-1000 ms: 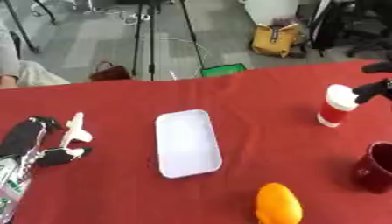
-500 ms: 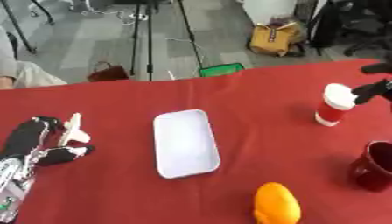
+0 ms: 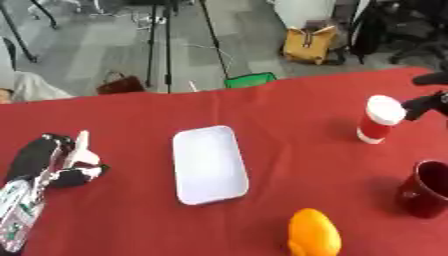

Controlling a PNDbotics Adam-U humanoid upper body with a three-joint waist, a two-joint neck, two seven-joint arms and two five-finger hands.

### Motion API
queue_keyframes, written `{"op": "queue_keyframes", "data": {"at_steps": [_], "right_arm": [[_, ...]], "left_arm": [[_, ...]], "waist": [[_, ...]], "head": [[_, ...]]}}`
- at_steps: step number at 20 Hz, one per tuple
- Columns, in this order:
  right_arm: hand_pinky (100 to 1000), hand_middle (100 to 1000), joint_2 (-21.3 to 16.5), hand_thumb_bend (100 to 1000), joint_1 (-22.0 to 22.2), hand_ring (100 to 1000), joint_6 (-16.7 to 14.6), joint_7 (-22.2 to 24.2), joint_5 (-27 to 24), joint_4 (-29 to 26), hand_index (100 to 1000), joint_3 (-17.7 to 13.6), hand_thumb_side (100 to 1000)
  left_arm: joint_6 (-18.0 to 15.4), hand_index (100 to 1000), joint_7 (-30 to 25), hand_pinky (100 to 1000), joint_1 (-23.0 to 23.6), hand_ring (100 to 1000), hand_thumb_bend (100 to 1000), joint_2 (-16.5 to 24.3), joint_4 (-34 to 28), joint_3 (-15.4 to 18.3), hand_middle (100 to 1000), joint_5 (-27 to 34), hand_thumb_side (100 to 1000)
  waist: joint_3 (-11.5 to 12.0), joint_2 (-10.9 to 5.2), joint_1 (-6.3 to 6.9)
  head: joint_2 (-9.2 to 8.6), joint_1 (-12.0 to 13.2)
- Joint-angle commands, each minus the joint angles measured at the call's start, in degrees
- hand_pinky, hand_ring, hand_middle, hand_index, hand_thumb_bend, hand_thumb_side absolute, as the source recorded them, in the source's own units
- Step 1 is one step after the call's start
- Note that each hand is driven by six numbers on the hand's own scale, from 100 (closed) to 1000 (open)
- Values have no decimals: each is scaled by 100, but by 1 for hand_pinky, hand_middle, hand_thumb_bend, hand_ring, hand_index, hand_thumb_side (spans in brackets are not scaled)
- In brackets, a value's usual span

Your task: Pick up objects on the table and place them in the box.

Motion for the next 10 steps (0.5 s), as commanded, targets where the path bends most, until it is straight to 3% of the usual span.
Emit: {"op": "queue_keyframes", "data": {"at_steps": [1,3,4,10], "right_arm": [[748,814,-61,157,-70,604,-17,17,-35,-40,974,-18,463],[748,814,-59,157,-71,604,-20,19,-37,-38,974,-18,463],[748,814,-59,158,-71,604,-21,20,-37,-37,974,-18,463],[748,814,-57,159,-73,604,-27,25,-43,-31,974,-22,463]], "left_arm": [[-27,633,3,568,-109,639,612,73,-1,-5,482,-55,482],[-25,630,2,568,-118,638,597,71,19,-8,480,-70,475],[-23,615,4,564,-123,628,508,71,26,-8,467,-73,430],[-24,588,41,563,-147,624,401,65,47,-24,453,22,381]], "waist": [[-8,-69,-17],[-12,-70,-18],[-14,-70,-20],[-21,-69,-26]], "head": [[-47,16],[-48,16],[-48,17],[-52,16]]}}
